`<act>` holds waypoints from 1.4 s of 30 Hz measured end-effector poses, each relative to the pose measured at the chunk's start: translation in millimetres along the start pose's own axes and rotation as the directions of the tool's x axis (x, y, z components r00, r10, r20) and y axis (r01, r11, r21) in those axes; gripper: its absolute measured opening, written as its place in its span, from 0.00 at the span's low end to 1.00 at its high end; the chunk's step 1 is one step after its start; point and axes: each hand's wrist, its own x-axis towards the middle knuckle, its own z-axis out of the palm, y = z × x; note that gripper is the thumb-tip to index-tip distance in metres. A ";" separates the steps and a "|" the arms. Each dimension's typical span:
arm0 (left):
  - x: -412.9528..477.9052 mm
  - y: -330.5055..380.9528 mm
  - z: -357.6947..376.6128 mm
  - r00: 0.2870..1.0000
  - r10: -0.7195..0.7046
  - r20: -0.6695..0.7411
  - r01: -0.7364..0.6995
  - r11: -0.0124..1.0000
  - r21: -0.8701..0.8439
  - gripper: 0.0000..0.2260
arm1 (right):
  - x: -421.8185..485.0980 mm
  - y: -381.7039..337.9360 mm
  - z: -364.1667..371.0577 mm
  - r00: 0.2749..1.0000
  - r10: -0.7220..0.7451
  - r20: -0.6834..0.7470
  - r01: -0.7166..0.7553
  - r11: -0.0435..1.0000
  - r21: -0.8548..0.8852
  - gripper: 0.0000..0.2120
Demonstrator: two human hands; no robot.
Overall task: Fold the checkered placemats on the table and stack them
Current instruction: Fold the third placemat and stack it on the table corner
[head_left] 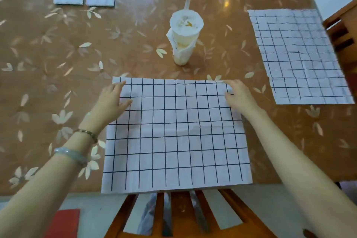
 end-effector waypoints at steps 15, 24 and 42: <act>72.4 -6.1 14.4 0.996 -0.073 0.047 0.057 0.957 0.285 0.28 | 64.2 41.4 7.9 0.996 -0.023 0.082 0.047 0.951 -0.306 0.18; 68.5 -7.3 0.5 0.997 -0.078 -0.020 0.080 0.990 0.117 0.04 | 65.1 30.5 -10.0 0.996 0.076 0.056 -0.078 0.997 0.030 0.02; -76.8 6.6 -57.0 0.990 0.084 -0.113 -0.100 0.985 -0.139 0.23 | -98.3 31.0 -30.1 0.974 0.070 -0.215 -0.024 0.977 0.213 0.10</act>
